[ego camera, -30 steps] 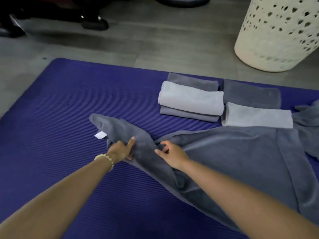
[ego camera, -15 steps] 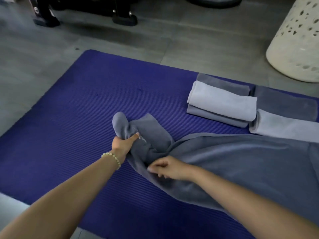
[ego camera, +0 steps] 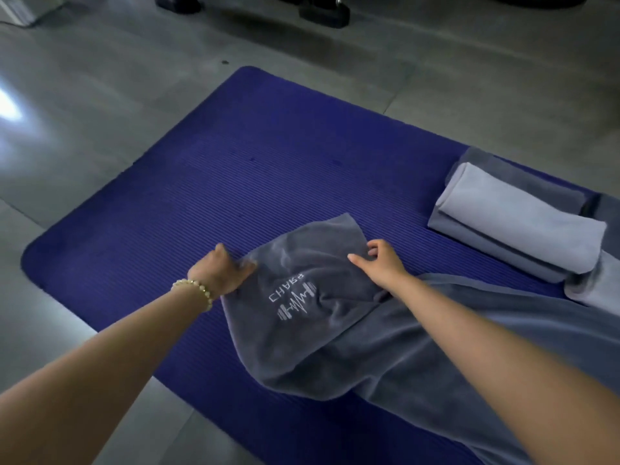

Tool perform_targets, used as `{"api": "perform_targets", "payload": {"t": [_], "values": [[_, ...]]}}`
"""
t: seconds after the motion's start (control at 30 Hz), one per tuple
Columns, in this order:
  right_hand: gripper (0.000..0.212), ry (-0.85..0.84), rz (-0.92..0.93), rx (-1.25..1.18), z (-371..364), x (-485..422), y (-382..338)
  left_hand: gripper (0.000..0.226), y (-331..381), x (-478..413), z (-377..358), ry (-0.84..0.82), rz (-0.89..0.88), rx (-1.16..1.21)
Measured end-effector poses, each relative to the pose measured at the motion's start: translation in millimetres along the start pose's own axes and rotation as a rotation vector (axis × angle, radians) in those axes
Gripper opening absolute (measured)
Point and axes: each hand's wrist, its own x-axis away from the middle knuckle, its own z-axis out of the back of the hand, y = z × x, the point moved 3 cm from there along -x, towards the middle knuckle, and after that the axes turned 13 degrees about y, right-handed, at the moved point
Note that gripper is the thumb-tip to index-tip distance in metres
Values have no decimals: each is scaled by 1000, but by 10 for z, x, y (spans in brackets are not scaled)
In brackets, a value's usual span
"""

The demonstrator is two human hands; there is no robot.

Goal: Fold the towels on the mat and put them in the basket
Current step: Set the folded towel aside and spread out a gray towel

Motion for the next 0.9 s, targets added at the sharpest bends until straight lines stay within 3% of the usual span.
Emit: {"api": "perform_targets", "payload": {"t": [0.07,0.13,0.23,0.37,0.43,0.53,0.73,0.9], "values": [[63,19,-38,15,-34,-28,-4,62,249,-74,32,181,-120,149],[60,82,-5,123,-45,-76,-7,66,480,-141,-32,126,-232,235],[56,179,38,203,5,-154,-23,70,622,-292,-247,-2,-265,169],[50,-24,-45,173,-44,-237,-11,46,574,-523,-379,100,-243,123],[47,-141,-23,225,-94,-283,-32,33,549,-614,-415,45,-272,169],[47,-196,10,148,-55,-374,-166,37,517,-674,-441,-36,-367,315],[19,-49,93,-36,174,-696,-919,31,376,-896,-80,217,-379,660],[14,133,282,-245,53,-1016,-1876,35,375,-1138,355,439,-161,900]]}}
